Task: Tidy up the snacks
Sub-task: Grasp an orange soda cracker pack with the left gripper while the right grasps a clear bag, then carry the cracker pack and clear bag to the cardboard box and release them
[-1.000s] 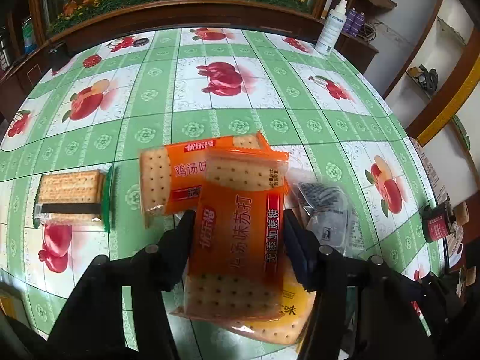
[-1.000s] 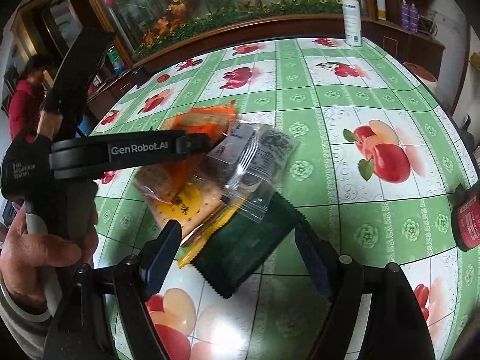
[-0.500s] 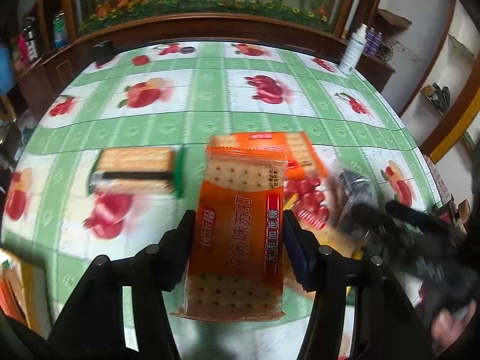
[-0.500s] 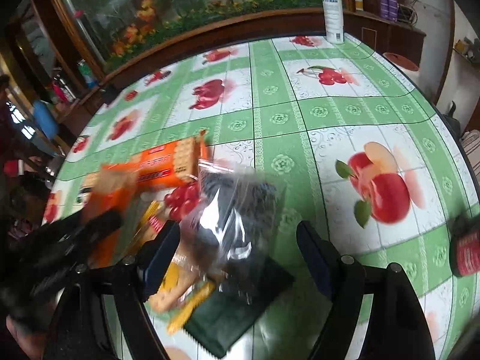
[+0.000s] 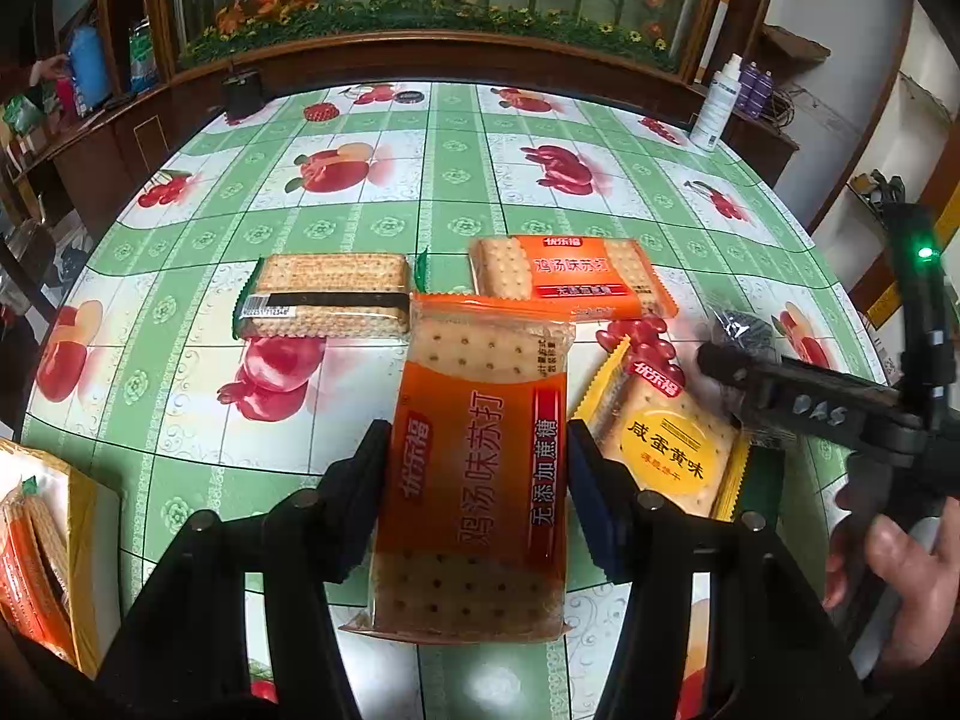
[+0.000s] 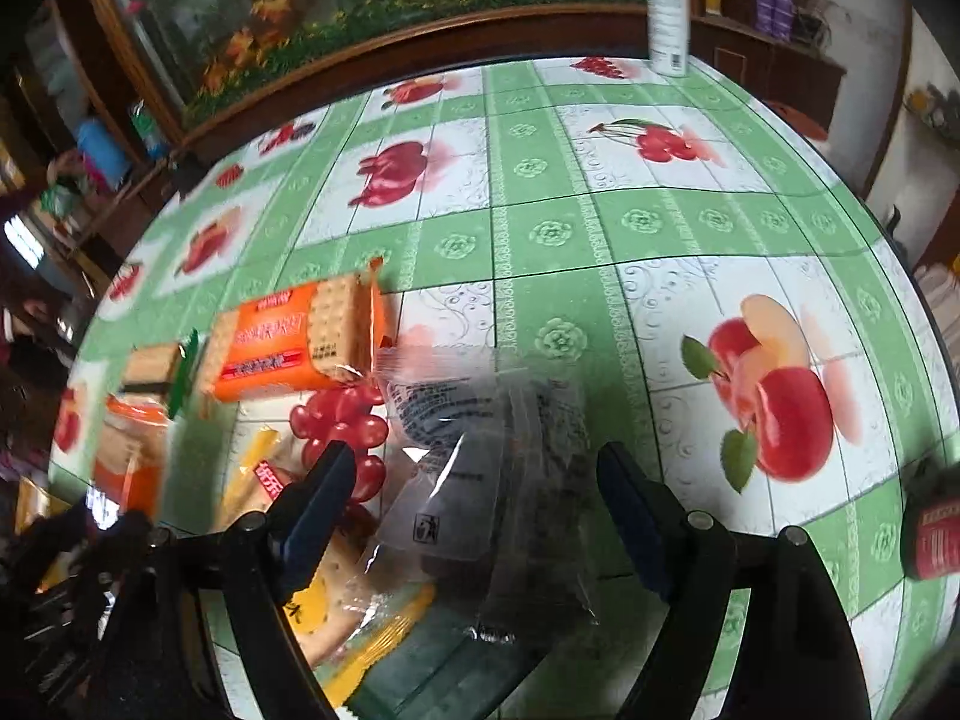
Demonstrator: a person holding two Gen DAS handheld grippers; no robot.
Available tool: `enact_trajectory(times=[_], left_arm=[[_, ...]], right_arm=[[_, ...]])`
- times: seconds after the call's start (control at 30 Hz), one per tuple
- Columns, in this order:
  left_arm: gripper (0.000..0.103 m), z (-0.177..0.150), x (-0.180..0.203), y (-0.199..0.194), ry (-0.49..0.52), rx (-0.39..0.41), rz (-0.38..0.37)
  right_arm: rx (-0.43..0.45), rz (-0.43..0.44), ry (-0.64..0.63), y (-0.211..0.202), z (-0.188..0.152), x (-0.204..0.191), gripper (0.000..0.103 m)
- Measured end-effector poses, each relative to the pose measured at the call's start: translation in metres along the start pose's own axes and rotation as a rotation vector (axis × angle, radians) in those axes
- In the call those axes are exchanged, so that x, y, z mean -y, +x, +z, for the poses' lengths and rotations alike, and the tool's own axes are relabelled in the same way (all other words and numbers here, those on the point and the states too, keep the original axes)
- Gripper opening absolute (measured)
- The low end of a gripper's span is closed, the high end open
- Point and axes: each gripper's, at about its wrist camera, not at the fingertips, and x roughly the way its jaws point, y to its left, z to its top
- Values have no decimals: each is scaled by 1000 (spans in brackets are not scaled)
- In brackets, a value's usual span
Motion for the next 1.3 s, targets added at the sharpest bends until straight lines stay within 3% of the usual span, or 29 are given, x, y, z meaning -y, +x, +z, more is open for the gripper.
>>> enact_trajectory(times=[0.07, 0.2, 0.53, 1.3], left_arm=[[59, -2, 0, -1, 3, 3, 0], [59, -4, 0, -1, 7, 5, 11], [59, -18, 0, -15, 23, 36, 55], [59, -63, -56, -93, -13, 147, 167]], right_arm=[[-3, -4, -35, 3, -3, -2, 80], [27, 32, -47, -7, -10, 4, 58], [91, 87, -80, -44, -28, -8, 58], [118, 233, -275, -67, -70, -116, 58]])
